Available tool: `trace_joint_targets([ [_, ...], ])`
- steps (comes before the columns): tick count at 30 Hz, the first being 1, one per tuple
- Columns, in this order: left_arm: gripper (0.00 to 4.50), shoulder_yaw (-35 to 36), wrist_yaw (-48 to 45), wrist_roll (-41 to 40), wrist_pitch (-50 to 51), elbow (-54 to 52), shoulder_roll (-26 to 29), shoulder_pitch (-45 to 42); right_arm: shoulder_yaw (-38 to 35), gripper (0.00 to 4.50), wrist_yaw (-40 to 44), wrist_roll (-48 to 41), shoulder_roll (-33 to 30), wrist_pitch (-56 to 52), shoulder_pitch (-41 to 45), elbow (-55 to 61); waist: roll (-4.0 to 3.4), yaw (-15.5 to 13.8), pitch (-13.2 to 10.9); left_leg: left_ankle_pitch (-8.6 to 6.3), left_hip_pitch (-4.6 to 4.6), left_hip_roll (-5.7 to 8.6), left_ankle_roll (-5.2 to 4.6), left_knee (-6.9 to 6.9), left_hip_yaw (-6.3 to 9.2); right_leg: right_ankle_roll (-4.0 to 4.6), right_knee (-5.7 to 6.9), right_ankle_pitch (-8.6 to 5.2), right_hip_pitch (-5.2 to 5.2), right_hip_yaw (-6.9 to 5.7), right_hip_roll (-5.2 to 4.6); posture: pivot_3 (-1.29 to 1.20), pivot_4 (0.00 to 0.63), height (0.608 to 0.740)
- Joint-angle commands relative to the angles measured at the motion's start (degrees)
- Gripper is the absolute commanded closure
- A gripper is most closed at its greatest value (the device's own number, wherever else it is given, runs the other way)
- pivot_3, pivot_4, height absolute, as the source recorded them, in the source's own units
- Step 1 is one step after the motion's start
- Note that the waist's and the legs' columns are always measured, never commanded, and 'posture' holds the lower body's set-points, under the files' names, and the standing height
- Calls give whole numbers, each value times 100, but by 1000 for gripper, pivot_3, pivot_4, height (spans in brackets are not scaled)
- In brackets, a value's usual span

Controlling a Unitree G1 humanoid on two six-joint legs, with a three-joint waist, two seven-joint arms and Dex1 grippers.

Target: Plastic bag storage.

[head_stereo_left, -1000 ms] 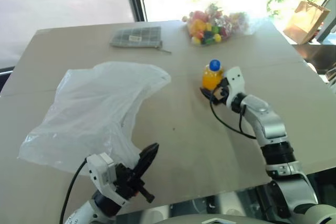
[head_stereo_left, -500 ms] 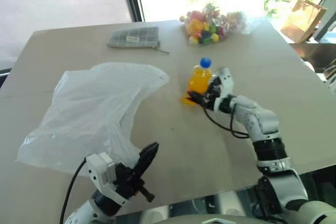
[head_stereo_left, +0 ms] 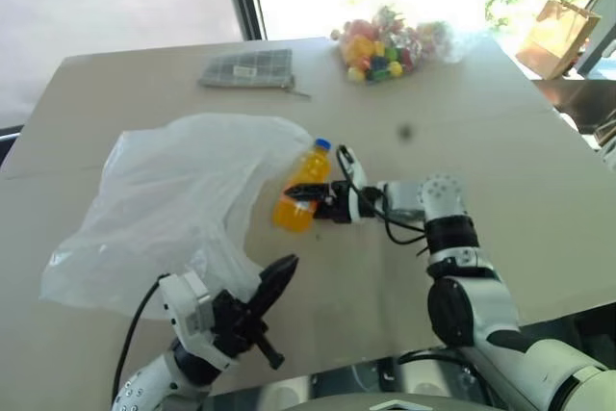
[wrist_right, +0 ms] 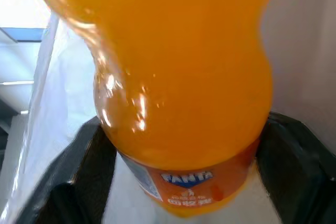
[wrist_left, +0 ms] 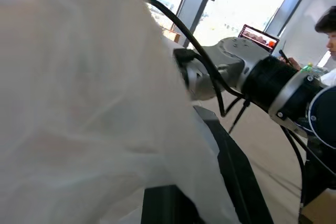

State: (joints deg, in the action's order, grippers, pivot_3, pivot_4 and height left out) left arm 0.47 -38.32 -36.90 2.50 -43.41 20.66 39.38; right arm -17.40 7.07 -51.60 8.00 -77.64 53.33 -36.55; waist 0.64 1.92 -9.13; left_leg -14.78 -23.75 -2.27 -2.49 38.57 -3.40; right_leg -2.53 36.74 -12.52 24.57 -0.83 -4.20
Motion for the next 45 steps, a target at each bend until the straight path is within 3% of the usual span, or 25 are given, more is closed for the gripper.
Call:
trace_joint_targets([
  [1, 4500, -164, 9, 179, -248, -41, -133, 198, 248, 51, -198, -343, 2317, 249, 817, -19, 0, 43, 0, 0, 0, -6, 0, 0, 0, 0, 1, 0, 1, 0, 6, 0, 150, 740],
  [7, 4500, -202, -14, 316, -407, 58, -244, 330, 1908, 51, 545, -137, 1859, 562, 568, 979, 1, 61, 0, 0, -2, -10, -1, -11, 11, -2, 1, 0, 17, 13, 8, 0, 150, 740],
  [12, 4500, -190, -57, 339, -476, 190, -248, 319, 3099, 51, 1794, 396, 611, 1433, 246, 1750, 2, 52, -1, -1, -7, -10, -1, -12, 14, -3, -2, 0, 22, 13, 8, 0, 150, 740],
  [19, 4500, -156, -85, 362, -544, 425, -246, 235, 3061, 51, 3205, 1502, -567, 3212, 703, 1219, 4, 35, 0, -1, -5, -8, -1, -7, 14, -1, -1, 0, 19, 11, 5, 0, 150, 740],
  [23, 4500, -111, -82, 377, -558, 551, -237, 141, 3257, 51, 3790, 2814, -1082, 5398, 1231, 6, 4, 45, -1, -1, -4, -6, -1, -7, 4, -1, -1, -1, 19, 14, 6, 0, 150, 740],
  [27, 4500, -99, -68, 400, -503, 701, -214, -144, 3621, 51, 3946, 4117, -1115, 7735, 1563, -1507, 3, 76, -1, 0, 1, -9, 0, -16, -24, -2, -1, 0, 23, 18, 11, 0, 150, 740],
  [30, 4500, -78, -64, 407, -463, 784, -185, -342, 3499, 51, 3829, 4481, -862, 8393, 1778, -2433, 3, 97, -2, 0, 2, -16, 0, -22, -30, -20, 1, 11, 29, 23, 17, 0, 150, 740],
  [38, 4500, -187, -136, 500, -407, 871, -61, -609, 2951, 51, 3520, 4817, -195, 8609, 2384, -3656, -2, 56, -8, 0, -2, -20, 2, -21, -40, 0, 0, 1, 34, 27, 11, 0, 150, 740],
  [45, 4500, -211, -91, 576, -481, 856, -94, -666, 3131, 51, 2825, 5705, -1, 8344, 2627, -3997, -2, 48, -8, 0, -3, -18, 3, -21, -38, 2, 0, 0, 33, 26, 6, 0, 150, 740],
])
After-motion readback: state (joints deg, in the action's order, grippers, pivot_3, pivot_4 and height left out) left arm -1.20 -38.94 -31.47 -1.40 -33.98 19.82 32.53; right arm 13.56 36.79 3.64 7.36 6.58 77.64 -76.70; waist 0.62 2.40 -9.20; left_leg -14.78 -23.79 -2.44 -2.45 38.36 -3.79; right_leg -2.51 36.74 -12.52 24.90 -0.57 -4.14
